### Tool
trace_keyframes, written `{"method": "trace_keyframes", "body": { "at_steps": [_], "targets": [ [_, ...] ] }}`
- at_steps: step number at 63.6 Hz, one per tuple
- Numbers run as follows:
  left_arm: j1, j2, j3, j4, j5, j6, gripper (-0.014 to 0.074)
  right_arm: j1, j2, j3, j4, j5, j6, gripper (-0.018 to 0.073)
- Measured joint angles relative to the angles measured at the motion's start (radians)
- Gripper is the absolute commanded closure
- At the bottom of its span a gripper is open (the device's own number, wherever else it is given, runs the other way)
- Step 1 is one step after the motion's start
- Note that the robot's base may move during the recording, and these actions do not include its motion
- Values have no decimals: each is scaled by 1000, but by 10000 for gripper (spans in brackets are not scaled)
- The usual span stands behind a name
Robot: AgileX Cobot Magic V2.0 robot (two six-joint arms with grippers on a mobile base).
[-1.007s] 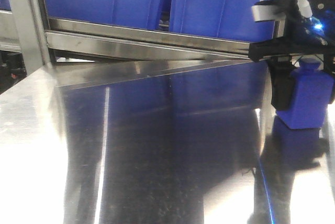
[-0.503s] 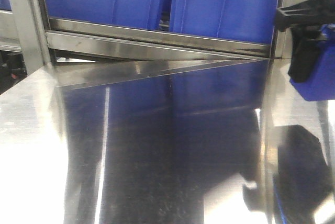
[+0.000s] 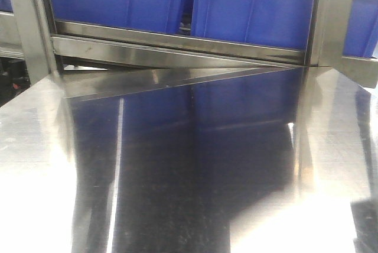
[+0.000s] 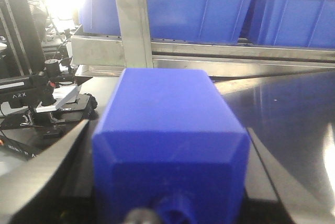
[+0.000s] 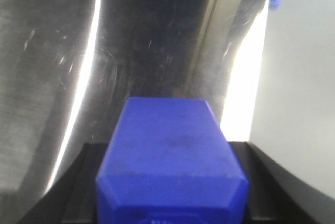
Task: Pick and sort blue part to right shelf
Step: 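Lift the blue part with the right gripper, holding both parts, then turn the base away from the table while holding both parts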
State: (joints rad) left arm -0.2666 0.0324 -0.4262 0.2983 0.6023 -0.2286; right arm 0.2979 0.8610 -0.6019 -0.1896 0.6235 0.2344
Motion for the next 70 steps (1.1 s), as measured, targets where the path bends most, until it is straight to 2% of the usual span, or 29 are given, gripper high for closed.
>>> {"method": "trace_keyframes", "body": {
  "at_steps": [12,40,70],
  "targets": [
    [0,0,0,1,0,0,281,0,-287,81,-23,3,0,302],
    [0,0,0,2,0,0,281,0,-781,84,-34,30,0,302],
    [0,0,0,3,0,0,281,0,-842,84,-51,30,0,302]
  ]
}}
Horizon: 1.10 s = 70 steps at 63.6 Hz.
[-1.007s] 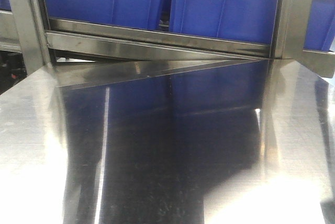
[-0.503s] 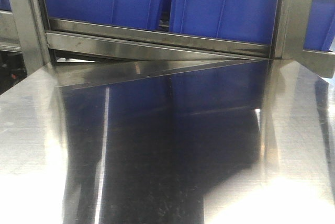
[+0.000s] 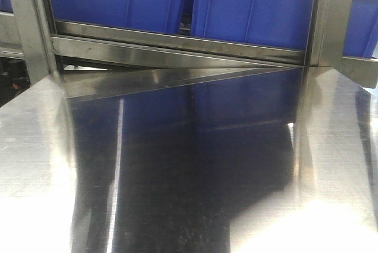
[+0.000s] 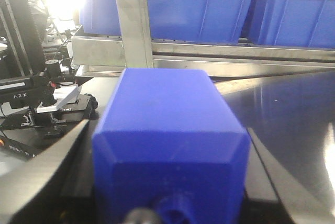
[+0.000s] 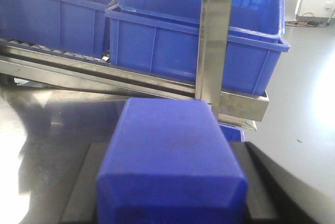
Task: Pick and sort blue part to right shelf
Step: 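Turn the base away from the table while holding both parts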
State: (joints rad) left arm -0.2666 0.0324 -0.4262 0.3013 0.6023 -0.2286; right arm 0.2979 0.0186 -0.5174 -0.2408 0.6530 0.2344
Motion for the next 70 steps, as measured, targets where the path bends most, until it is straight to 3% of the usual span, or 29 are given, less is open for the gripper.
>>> {"method": "trace_keyframes", "body": {
  "at_steps": [70],
  "targets": [
    [0,-2,2,2,-4,0,281,0,-2,0,-1,1,0,302]
  ]
}}
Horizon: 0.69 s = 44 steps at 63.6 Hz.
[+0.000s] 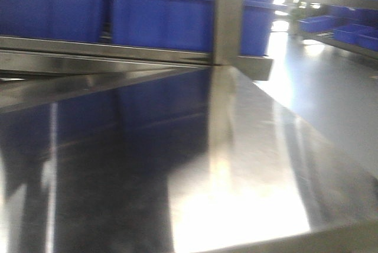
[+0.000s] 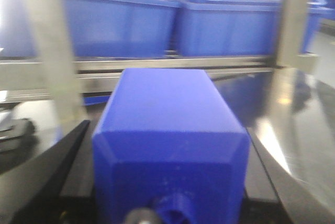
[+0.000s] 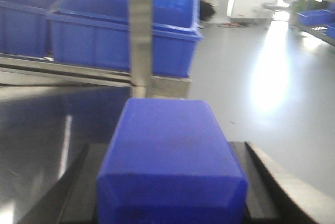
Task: Pick and sort blue part to right shelf
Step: 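Turn the base away from the table while holding both parts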
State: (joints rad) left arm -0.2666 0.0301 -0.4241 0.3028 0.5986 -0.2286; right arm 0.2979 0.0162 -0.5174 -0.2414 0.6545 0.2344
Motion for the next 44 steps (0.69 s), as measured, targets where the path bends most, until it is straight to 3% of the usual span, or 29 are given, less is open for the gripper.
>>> {"method": "trace_keyframes", "body": {
  "at_steps": [44],
  "targets": [
    [0,2,2,0,1,0,281,0,0,0,-4,2,0,302]
  ]
}}
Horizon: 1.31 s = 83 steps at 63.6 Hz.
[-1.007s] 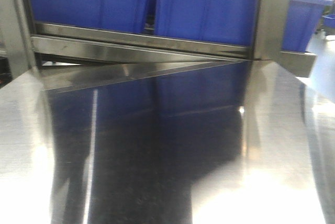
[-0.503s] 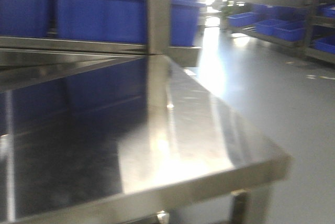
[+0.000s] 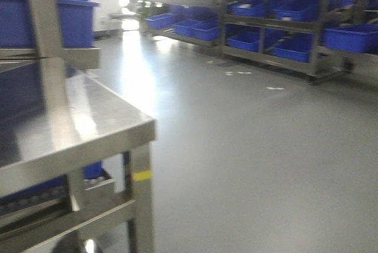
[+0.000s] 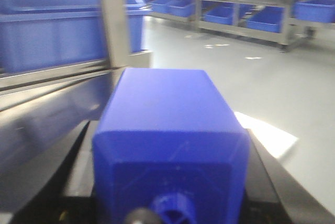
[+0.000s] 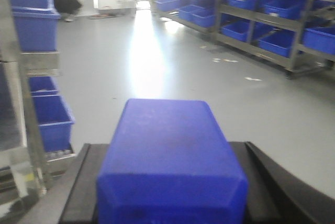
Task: Pick and sort blue part to right shelf
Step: 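Turn the base away from the table while holding both parts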
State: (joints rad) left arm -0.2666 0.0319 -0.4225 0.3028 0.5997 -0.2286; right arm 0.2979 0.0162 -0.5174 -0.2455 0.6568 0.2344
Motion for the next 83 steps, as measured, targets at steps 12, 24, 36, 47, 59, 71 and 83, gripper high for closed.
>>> {"method": "trace_keyframes", "body": {
  "at_steps": [12,24,36,47,59,71,83],
  "targets": [
    [0,0,0,0,0,0,281,0,0,0,0,0,0,302],
    [0,0,0,0,0,0,281,0,0,0,0,0,0,302],
    [0,0,0,0,0,0,281,0,0,0,0,0,0,302],
    [0,0,0,0,0,0,281,0,0,0,0,0,0,302],
    [0,0,0,0,0,0,281,0,0,0,0,0,0,302],
    [0,0,0,0,0,0,281,0,0,0,0,0,0,302],
    [0,0,0,0,0,0,281,0,0,0,0,0,0,302]
  ]
}}
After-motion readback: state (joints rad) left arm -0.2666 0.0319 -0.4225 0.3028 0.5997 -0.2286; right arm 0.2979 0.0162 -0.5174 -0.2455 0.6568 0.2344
